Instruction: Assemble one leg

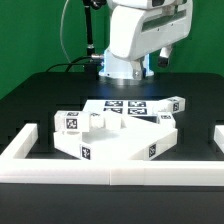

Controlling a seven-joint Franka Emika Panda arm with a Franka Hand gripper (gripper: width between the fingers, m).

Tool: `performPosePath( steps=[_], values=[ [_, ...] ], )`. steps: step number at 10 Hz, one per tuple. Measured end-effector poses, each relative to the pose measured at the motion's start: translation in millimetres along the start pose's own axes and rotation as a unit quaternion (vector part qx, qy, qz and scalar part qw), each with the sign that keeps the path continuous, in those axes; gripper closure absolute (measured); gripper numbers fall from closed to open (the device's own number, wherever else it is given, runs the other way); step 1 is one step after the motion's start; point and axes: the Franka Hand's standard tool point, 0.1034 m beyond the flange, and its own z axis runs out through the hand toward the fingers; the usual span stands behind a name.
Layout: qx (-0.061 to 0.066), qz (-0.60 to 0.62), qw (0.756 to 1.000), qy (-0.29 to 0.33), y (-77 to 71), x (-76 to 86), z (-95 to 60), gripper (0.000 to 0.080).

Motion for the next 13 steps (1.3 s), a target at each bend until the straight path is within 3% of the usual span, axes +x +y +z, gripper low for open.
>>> performPosePath(
  steps=[1, 5, 8, 11, 13],
  values=[
    [0.005, -0.001, 1.000, -0.005, -1.6, -1.5, 0.3, 0.0150],
    [0.004, -0.004, 1.000, -0.003, -1.5, -1.5, 3.9, 0.0150],
    [-0.024, -0.020, 0.999, 0.029, -3.7, -9.1, 43.5, 0.0150],
    [-0.026, -0.034, 0.998, 0.036, 2.6, -11.2, 75.7, 0.0150],
    [-0.026, -0.042, 0.998, 0.036, 4.0, -13.2, 80.1, 0.0150]
  ],
)
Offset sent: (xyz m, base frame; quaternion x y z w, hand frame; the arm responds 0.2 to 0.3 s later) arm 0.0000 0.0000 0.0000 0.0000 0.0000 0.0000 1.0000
